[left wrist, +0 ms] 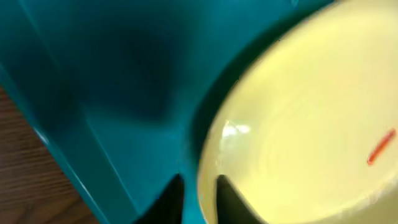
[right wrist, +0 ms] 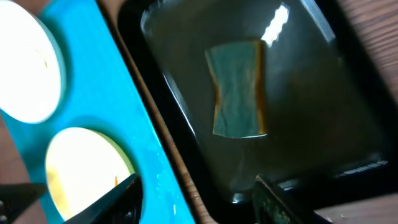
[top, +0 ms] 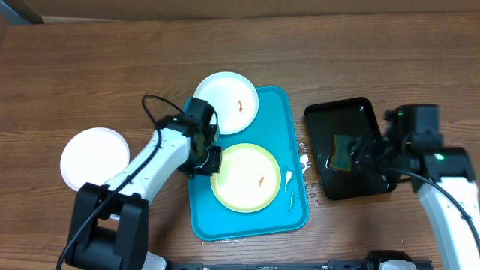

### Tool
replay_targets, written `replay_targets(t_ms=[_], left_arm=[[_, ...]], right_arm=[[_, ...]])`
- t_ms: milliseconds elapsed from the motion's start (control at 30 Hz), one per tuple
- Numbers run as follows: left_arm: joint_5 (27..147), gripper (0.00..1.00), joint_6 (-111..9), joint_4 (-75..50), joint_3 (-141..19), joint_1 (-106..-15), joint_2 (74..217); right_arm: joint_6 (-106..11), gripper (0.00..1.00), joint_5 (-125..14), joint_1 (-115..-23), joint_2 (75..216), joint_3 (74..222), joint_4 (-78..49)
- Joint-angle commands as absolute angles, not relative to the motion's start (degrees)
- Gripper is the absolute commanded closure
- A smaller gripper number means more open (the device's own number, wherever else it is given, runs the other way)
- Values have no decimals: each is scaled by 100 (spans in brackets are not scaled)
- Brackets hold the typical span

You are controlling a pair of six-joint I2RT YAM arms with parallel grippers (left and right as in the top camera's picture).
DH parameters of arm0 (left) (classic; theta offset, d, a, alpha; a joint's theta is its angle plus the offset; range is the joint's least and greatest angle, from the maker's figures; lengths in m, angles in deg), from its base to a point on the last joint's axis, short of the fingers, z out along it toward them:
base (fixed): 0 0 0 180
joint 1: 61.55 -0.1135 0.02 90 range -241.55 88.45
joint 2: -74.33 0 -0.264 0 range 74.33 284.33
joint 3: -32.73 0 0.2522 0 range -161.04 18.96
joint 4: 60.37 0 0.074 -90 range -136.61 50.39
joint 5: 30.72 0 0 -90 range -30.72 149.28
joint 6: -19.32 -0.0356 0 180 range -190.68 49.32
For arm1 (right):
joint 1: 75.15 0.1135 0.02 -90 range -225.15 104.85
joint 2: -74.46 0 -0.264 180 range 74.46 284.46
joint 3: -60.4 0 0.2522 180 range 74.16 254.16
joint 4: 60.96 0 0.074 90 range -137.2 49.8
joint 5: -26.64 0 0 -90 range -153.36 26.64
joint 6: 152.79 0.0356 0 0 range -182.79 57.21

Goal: Clean dirty plates on tray and stack at the side
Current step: 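Grip the rim of the yellow plate with the left gripper, then grasp the sponge in the black tray with the right gripper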

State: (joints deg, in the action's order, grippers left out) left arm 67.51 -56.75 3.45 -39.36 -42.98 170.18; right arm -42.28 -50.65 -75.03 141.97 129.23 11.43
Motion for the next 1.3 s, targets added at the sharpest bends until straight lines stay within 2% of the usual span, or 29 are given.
replay_targets(t_ms=[0,33,67,100,200,333,467,533,600,633,800,900,933,967,1133,1267], left_arm=[[6443,69,-5242,234,-3995,-4235,17099],[6450,63,-5240,225,-3995,-4235,17097],[6491,46,-5242,221,-3995,-4235,17097],[6535,39,-5242,225,-3995,-4239,17097],[6611,30,-5247,260,-3995,-4237,17097],[6670,28,-5247,289,-3995,-4235,17097],[6679,28,-5247,284,-3995,-4235,17099],[6679,28,-5247,286,-3995,-4235,17097],[6679,26,-5251,286,-3995,-4235,17097],[6679,25,-5268,286,-3995,-4235,17097],[6679,24,-5266,278,-3995,-4235,17097],[6679,20,-5266,249,-3995,-4235,17099],[6677,19,-5266,243,-3995,-4235,17097],[6677,18,-5266,241,-3995,-4235,17097],[6677,18,-5268,243,-3995,-4235,17097],[6673,19,-5268,223,-3995,-4235,17097]], right_arm=[[-4339,44,-5212,-7186,14767,12777,859],[-4276,45,-5417,-7140,14929,12777,778],[-4114,46,-5721,-7092,15119,12777,662],[-3977,46,-5962,-7064,15296,12777,549],[-3872,48,-6292,-7037,15891,12777,144],[-3878,50,-6294,-7037,16669,12777,-426],[-3883,60,-6287,-7037,17257,12777,-946],[-3905,69,-6287,-7037,17434,12777,-1062],[-4044,90,-6289,-7037,17515,12779,-1073],[-4073,96,-6294,-7037,17512,12787,-1019],[-4073,96,-6294,-7040,17200,13220,-57],[-4073,62,-6289,-7033,16953,13531,476],[-4073,53,-6289,-7033,16885,13603,623],[-4071,48,-6292,-7033,16817,13660,772],[-4003,46,-6287,-7029,16761,13596,1453],[-3760,48,-6069,-7002,16776,13065,1314]])
